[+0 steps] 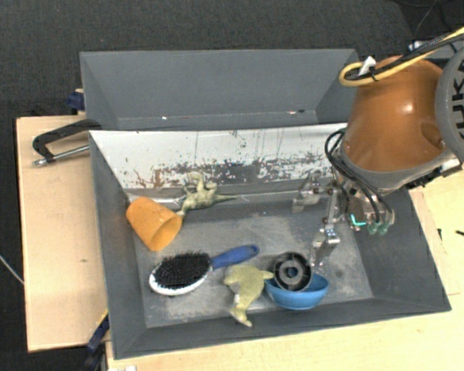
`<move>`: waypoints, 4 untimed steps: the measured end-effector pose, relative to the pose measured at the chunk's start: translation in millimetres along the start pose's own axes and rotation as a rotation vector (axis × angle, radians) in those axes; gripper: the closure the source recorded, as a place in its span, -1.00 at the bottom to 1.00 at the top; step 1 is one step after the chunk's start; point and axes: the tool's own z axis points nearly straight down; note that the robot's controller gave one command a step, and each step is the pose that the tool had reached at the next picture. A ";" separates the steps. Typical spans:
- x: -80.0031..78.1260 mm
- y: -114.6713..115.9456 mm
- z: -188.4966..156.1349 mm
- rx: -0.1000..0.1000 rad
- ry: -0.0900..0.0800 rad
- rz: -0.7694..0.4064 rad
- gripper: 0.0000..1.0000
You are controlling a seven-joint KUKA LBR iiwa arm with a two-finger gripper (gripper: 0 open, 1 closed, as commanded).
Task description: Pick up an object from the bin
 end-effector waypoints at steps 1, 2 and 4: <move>5.4 42.3 122.5 -0.001 -0.001 0.020 -1.00; 3.1 40.5 117.9 0.000 -0.010 0.022 1.00; 3.1 40.5 117.5 0.000 -0.011 0.022 1.00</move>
Offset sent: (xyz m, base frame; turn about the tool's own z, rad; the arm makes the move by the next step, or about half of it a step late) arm -0.0052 0.0398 -0.1187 0.0229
